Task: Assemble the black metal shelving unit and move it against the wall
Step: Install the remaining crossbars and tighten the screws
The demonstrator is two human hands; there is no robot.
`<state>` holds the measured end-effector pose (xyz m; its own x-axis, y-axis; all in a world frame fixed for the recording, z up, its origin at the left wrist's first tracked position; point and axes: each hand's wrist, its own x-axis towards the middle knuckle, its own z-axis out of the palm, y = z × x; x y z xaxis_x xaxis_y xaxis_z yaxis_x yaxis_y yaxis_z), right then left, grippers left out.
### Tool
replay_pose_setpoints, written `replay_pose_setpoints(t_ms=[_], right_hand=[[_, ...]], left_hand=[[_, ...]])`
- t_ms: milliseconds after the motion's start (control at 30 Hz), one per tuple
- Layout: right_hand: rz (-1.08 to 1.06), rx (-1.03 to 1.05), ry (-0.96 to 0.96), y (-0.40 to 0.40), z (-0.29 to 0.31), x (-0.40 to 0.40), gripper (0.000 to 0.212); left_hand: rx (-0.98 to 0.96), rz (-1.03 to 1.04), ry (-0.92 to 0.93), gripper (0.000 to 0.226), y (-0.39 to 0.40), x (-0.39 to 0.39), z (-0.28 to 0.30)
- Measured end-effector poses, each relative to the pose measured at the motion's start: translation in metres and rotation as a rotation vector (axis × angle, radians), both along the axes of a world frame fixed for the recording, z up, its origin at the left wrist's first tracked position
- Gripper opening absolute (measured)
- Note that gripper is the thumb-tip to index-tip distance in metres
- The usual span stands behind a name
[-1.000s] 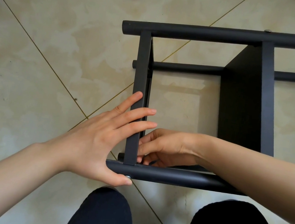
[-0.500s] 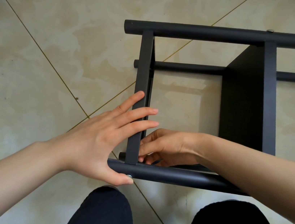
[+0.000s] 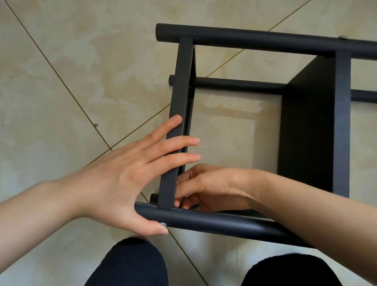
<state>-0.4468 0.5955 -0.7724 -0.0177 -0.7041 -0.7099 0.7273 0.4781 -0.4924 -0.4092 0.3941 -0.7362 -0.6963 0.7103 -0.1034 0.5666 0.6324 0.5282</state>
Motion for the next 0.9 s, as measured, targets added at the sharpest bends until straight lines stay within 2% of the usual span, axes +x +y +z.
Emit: replay_pose_setpoints(t_ms=[233, 400, 633, 767, 900], right_hand=[[0.023, -0.021, -0.021, 0.0049, 0.001, -0.0055, 0.031], [0.06, -0.001, 0.043, 0.0026, 0.001, -0.0035, 0.042], [0.068, 0.014, 0.063, 0.0031, 0.0017, -0.005, 0.035], [0.051, 0.024, 0.043, -0.0008, 0.0001, -0.0009, 0.014], [0.043, -0.005, -0.006, -0.0005, -0.0002, -0.0031, 0.016]], left_hand=[[-0.011, -0.003, 0.007, 0.106, -0.0002, 0.0003, -0.0002], [-0.006, -0.005, 0.011, 0.106, 0.0, 0.0002, -0.0017], [-0.006, -0.005, 0.01, 0.107, -0.0005, 0.0004, -0.0026], [-0.002, -0.008, 0.013, 0.107, -0.0002, 0.0001, -0.0028], [0.001, -0.005, 0.008, 0.107, 0.0, -0.0001, -0.0019]])
